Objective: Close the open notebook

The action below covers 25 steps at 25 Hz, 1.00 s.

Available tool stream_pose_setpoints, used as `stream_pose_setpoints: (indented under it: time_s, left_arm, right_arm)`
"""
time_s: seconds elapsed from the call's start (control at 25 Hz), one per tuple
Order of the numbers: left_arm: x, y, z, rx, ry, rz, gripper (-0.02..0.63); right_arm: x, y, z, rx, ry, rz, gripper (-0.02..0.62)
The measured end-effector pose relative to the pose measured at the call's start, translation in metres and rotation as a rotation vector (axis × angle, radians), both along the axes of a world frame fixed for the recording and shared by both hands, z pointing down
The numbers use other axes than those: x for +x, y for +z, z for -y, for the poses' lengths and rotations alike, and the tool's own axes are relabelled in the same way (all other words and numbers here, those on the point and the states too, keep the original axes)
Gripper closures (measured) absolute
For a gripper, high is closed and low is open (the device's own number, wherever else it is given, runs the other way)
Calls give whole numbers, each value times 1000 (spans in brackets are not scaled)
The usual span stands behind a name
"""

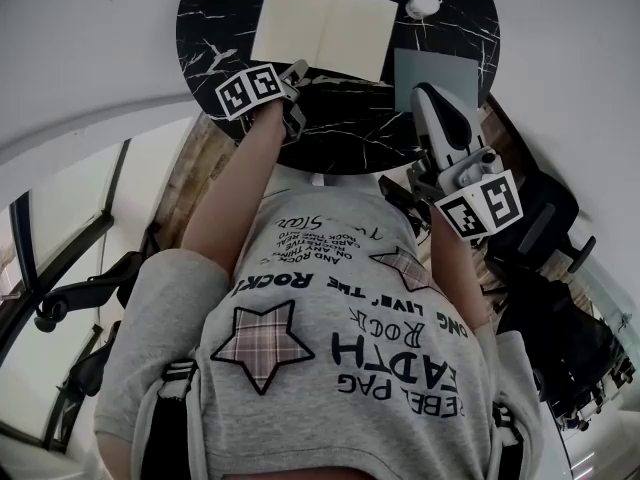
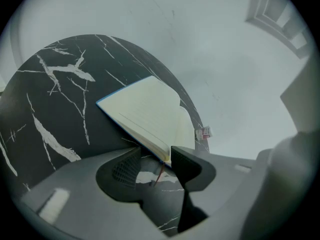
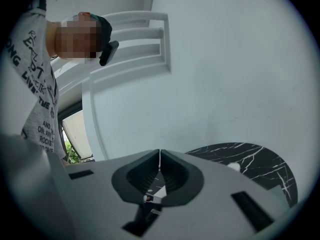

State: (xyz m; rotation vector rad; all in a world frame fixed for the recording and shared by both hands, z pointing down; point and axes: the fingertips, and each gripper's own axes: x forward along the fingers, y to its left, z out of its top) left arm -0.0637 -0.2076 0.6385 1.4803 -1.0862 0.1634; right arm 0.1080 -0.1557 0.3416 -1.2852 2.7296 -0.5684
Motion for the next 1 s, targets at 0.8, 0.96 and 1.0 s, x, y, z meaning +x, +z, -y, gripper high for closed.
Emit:
stream_pose_setpoints:
  time_s: [0.8,0.96,1.0]
  left_arm:
    - [-17,5,7,77,-119,48,536]
    - [-19,3,10,102,-127,37,555]
    - [-19,1,11,116,-119,44,558]
  right_arm:
    - [0,3,-1,-6,-1,-2,581]
    - [1,4,-1,-10,1,-5,581]
    - [2,5,-1,-12,2,-5,581]
